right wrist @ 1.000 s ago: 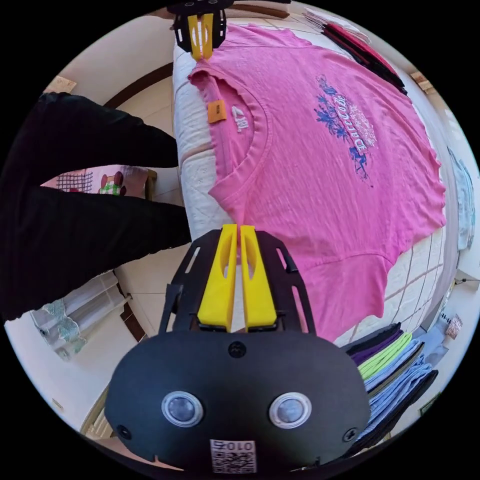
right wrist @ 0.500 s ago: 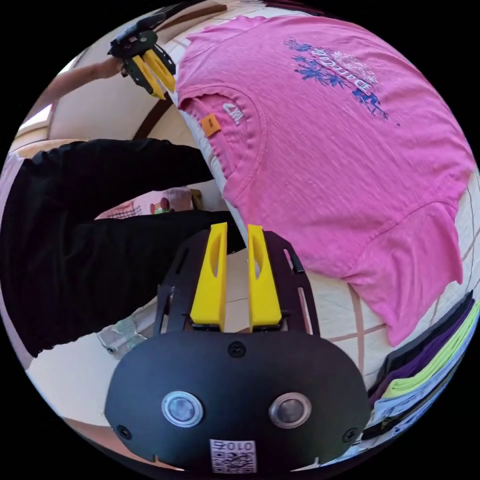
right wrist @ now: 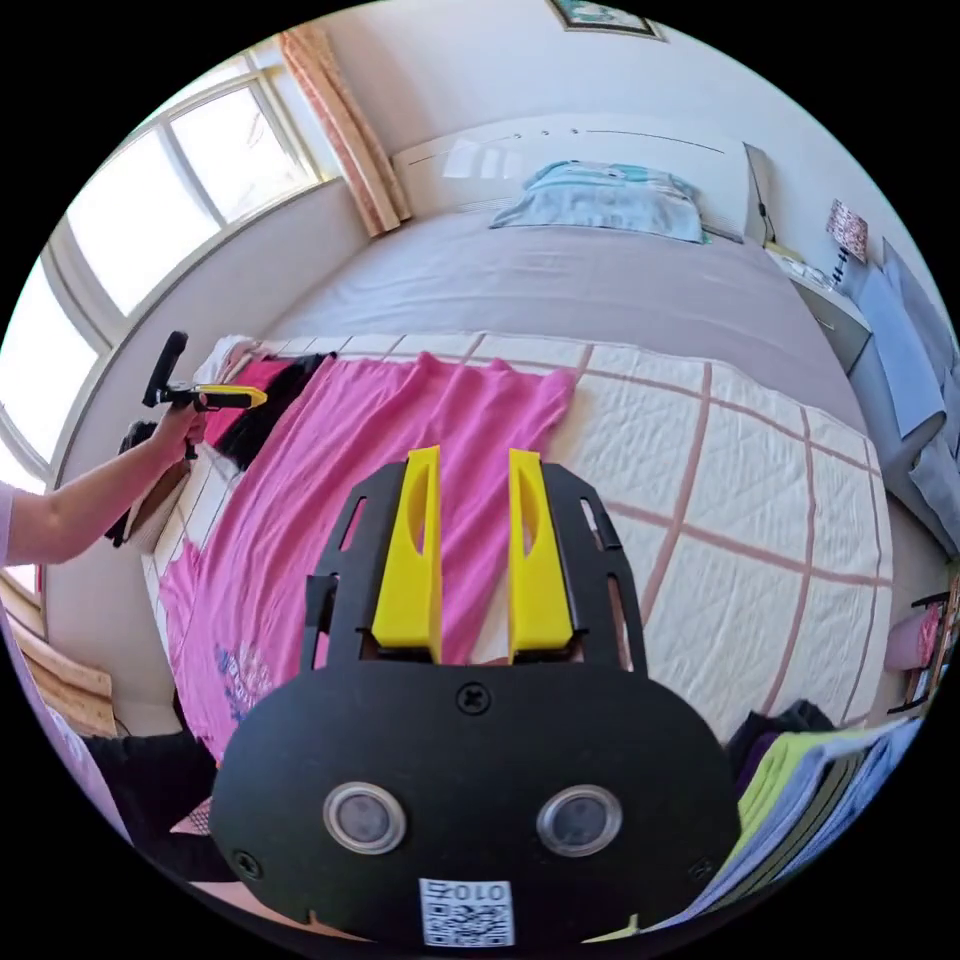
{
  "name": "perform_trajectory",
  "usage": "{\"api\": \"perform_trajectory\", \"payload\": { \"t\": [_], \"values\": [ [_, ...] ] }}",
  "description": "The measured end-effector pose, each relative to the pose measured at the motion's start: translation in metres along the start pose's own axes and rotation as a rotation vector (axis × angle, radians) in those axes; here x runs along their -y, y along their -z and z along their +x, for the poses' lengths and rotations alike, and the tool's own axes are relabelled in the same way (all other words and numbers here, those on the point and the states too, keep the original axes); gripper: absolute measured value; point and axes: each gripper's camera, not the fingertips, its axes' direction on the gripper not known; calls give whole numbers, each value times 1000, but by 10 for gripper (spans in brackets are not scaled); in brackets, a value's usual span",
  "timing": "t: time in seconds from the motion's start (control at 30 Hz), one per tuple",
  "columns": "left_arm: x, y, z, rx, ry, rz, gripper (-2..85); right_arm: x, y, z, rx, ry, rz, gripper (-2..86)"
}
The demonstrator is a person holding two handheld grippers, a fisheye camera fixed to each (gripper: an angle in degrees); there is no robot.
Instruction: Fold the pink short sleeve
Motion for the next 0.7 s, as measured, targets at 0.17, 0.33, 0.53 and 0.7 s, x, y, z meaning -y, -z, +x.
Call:
{"api": "perform_trajectory", "payload": {
  "t": [0.17, 0.33, 0.53, 0.7],
  "values": [
    [96, -39, -59, 62, 104, -165, 89, 83, -50, 78, 3, -157, -121, 110],
    [120, -43, -81, 91, 103, -175, 79, 118, -78, 106, 64, -245, -147, 107],
    [123, -33, -97, 154, 84, -188, 31, 136, -94, 90, 45, -191, -152, 62],
    [113, -4, -114, 61, 28, -125, 2, 146, -84, 100, 85, -259, -159, 26]
  ]
}}
